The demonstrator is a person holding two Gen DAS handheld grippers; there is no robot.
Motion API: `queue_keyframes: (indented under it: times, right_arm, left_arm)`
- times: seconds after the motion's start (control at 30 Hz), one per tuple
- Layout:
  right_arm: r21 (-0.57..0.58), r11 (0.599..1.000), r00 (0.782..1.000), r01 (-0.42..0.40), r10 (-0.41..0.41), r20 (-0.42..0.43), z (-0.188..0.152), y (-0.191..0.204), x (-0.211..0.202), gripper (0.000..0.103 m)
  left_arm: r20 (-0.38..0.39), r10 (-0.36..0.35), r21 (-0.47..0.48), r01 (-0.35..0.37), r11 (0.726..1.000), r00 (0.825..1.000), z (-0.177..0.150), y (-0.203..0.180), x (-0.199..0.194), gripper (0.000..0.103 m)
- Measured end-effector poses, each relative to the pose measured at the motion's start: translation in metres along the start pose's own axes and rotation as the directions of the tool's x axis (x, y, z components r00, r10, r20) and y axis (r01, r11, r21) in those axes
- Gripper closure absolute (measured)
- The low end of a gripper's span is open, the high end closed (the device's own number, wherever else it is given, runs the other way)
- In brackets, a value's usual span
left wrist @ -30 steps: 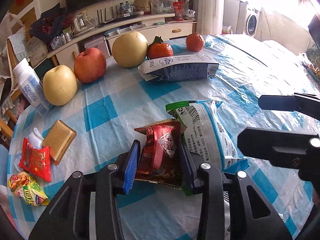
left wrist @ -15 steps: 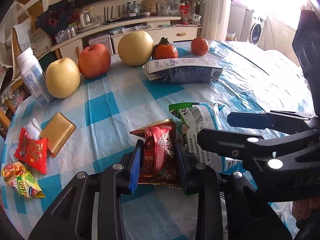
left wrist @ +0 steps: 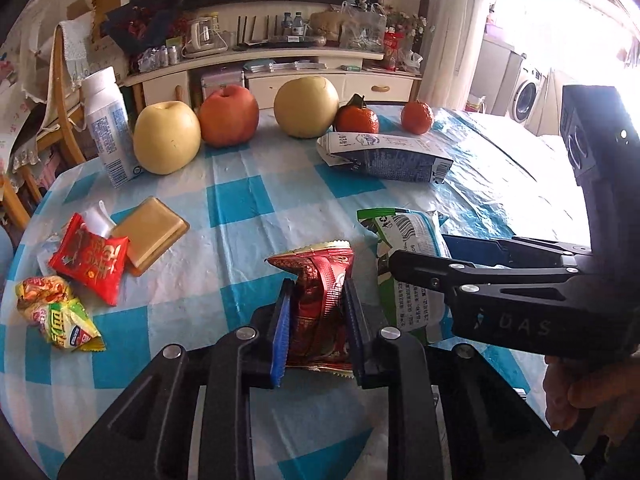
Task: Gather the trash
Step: 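Grasp the white-and-blue wipes pack with the right tool while the left tool holds the red wrapper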
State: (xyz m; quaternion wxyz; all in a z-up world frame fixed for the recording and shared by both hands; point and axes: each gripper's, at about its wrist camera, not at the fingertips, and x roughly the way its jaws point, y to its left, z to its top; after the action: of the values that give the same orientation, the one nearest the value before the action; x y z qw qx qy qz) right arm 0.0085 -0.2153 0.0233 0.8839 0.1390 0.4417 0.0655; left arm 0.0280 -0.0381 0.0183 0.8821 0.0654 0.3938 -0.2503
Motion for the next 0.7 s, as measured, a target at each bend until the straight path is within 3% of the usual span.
queue_keyframes:
  times: [0.27,0.7]
  right_arm:
    - [-0.067,0.998,0.999,0.017,-0.015,0.029,-0.003,0.012,-0.003,0.062]
    - [-0.099,0.995,0.998,0.005,0.001,0.068,-0.006,0.019,-0.01,0.068]
  left_arm:
    - [0.049,0.017,-0.081,-0.013,0.997,0.999,-0.013,0.016,-0.031,0.077]
    - [0.118,0.079,-0.251,-0.048,0.967,0.99,-0.052,0.069,-0.077,0.078]
